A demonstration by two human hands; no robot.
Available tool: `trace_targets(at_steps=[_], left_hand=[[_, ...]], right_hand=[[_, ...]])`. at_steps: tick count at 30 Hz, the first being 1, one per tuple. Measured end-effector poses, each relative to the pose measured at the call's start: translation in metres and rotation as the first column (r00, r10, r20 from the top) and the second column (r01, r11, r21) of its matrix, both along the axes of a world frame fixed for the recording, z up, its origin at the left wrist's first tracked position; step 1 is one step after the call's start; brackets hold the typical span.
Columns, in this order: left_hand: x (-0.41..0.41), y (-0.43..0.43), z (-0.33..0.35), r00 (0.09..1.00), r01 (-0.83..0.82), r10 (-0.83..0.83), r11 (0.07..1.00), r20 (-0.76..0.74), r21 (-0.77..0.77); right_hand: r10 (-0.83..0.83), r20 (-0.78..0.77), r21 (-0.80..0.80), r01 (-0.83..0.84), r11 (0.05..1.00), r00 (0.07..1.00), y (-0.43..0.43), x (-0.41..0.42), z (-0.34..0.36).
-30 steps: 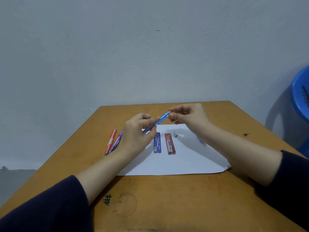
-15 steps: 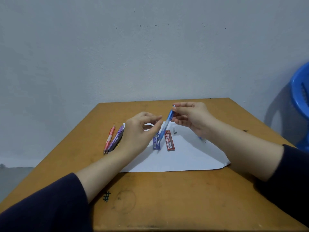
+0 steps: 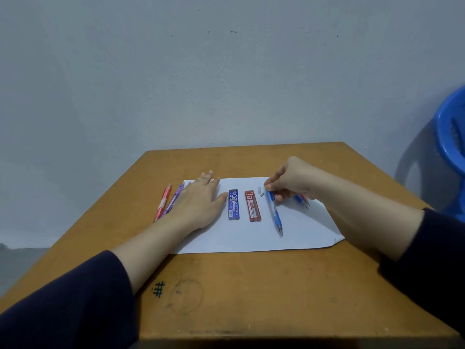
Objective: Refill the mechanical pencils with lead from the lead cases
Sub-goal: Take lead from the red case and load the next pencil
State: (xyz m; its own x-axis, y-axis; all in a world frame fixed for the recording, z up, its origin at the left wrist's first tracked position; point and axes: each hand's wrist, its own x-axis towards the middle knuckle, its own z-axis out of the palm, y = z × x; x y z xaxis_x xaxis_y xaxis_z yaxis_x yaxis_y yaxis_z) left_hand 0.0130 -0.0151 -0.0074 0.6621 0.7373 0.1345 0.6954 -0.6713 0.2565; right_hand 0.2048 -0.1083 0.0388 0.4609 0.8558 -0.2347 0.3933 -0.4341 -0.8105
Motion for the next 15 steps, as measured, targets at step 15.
trace_targets(at_steps=[15], left_hand=[[0.0015,-0.0026,0.0019,0.985,-0.040,0.039,0.999,-0.168,0.000]], right_hand=[[-0.006,0.110,-0.048,0.011,0.999,0.994,0.0049,-0.0048,-0.0076]])
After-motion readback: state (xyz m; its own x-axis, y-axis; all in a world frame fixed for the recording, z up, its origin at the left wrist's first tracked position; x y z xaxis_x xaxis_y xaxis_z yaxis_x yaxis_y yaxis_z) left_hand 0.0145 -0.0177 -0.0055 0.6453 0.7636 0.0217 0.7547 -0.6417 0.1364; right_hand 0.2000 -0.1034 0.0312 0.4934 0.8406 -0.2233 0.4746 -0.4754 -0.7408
